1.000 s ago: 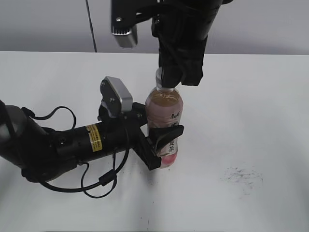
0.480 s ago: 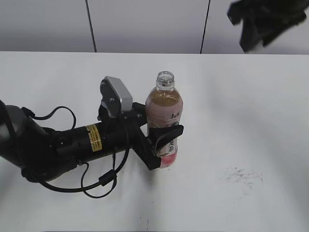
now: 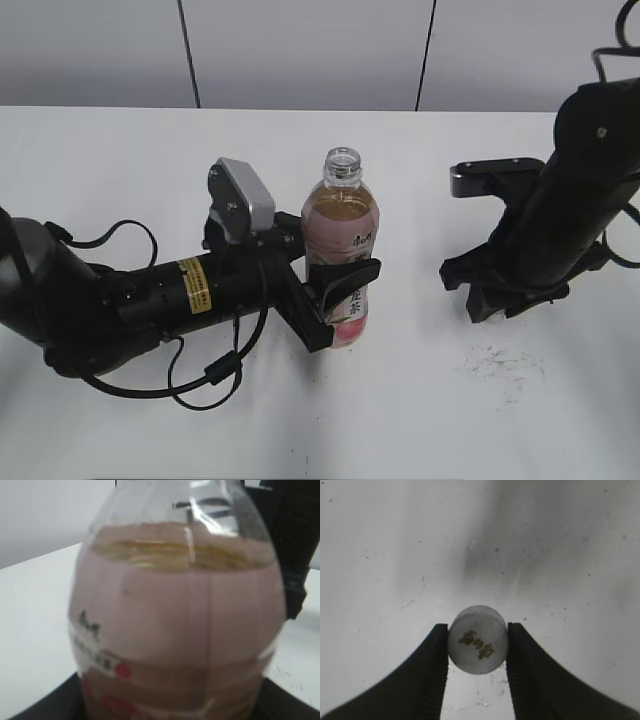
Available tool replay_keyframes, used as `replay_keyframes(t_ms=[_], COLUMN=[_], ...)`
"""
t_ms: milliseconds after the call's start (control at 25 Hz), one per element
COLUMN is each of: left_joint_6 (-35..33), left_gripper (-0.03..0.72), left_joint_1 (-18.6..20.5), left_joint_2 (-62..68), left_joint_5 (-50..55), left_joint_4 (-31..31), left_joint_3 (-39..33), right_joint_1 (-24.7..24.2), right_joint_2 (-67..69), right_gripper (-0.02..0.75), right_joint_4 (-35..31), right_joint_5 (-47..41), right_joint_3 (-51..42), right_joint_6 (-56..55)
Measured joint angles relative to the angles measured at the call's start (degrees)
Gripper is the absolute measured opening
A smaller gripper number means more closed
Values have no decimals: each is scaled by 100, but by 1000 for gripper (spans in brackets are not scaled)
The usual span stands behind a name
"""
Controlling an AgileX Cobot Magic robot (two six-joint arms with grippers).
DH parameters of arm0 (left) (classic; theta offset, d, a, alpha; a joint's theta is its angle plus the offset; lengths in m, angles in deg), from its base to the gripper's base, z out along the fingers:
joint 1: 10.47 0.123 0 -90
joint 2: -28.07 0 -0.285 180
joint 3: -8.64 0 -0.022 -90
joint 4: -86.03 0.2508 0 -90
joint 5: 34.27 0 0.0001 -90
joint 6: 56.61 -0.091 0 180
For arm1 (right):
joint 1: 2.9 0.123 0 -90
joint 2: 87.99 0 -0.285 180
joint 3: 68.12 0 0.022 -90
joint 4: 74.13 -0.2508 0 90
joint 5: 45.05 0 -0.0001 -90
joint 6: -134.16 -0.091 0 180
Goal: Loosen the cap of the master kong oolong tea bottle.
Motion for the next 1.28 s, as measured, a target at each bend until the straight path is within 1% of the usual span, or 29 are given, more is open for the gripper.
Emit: replay_keyframes(t_ms=[200,240,280,400,440,480,520,720,800,1040,1280], left_joint_6=[0,0,0,0,0,0,0,28,28,31,31], left_gripper=[385,385,385,385,385,388,400,535,555,568,568], left_joint_1=[0,0,0,0,0,0,-4,-4,-4,68,354], left_joint_2=[0,0,0,0,0,0,0,42,36,-186,-339], left_joint_5=[0,0,0,0,5,5,5,47,52,61,62], left_joint_4=[0,0,0,-6,-19,-19,-19,-3,-3,79,117], left_joint_3=[0,0,0,0,0,0,0,0,0,-40,-543], right_joint_1=[0,0,0,0,0,0,0,0,0,0,0], right_joint_2=[510,564,577,551,543,523,490,304,198,-62,-154], right_gripper=[269,281,319,500,544,561,565,559,557,557,557], right_joint_4=[-248,-279,-295,-311,-311,-311,-311,-326,-327,-327,-286], right_joint_5=[240,280,321,335,335,335,330,304,284,132,38], right_joint_3=[-7,-7,-7,-7,-7,-7,-7,-7,-7,-11,-11], right_joint_6=[-17,-22,-22,-29,-29,-29,-29,-29,-29,-29,-29])
